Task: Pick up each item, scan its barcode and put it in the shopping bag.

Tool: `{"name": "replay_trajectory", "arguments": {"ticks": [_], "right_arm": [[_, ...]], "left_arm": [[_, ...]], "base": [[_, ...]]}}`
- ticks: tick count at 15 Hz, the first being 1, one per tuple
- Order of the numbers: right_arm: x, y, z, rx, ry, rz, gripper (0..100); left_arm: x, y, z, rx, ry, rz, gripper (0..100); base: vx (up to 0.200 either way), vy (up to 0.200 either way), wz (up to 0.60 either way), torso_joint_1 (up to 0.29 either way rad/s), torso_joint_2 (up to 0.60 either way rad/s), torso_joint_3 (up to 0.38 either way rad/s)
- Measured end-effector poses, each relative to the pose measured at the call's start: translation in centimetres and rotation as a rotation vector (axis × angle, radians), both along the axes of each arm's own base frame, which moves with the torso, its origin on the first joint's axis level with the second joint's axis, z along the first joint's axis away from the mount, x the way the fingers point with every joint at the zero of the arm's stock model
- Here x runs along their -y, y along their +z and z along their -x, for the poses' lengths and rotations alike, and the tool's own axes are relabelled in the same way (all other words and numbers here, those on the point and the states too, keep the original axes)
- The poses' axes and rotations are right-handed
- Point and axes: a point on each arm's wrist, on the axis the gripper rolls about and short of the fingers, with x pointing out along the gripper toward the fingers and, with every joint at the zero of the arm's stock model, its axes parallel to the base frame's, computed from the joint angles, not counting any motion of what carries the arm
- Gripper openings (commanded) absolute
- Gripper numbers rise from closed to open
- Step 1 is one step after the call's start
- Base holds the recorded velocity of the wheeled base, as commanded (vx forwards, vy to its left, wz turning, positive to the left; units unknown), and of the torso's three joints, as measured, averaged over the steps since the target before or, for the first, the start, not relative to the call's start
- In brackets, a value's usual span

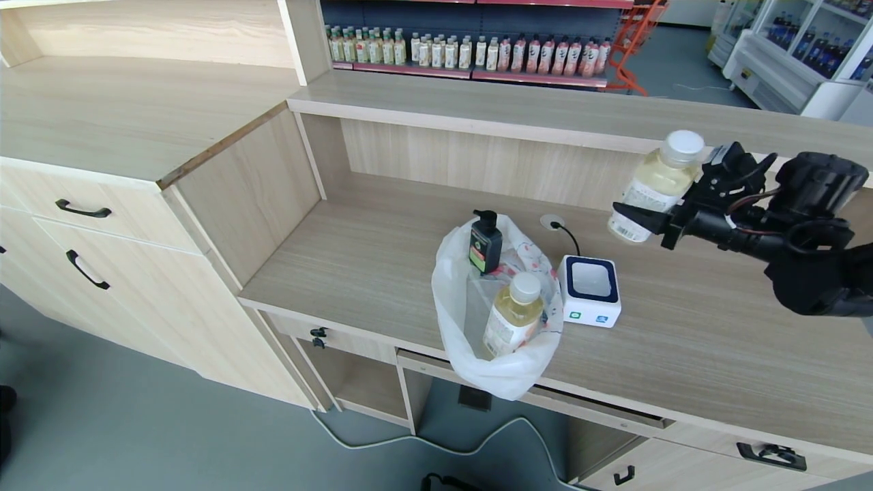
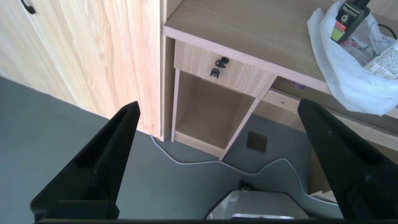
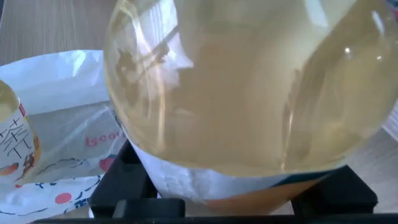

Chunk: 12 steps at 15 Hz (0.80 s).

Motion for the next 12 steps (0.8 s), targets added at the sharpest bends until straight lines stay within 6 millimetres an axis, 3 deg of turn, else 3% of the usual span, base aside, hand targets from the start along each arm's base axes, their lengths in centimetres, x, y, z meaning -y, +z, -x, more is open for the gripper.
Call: {"name": "replay_trajectory", "arguments": {"ticks": [2, 7, 12], "right_arm": [[1.2, 0.8, 2.8, -0.074, -0.157, -0.110, 0], [4.3, -0.7, 7.7, -0.108, -0.313, -0.060, 0], [6.0, -1.0, 9.7, -0.016, -0.396, 0.052, 0]], "left_arm": [[0.0, 0.0, 0.0, 0.000, 0.000, 0.000, 100], [0.0, 0.0, 0.0, 0.000, 0.000, 0.000, 100], [0.0, 0.0, 0.0, 0.000, 0.000, 0.000, 100]], "base": [[0.000, 0.000, 0.00, 0.000, 0.00, 0.000], [0.000, 0.000, 0.00, 0.000, 0.00, 0.000], [0.000, 0.000, 0.00, 0.000, 0.00, 0.000]]}}
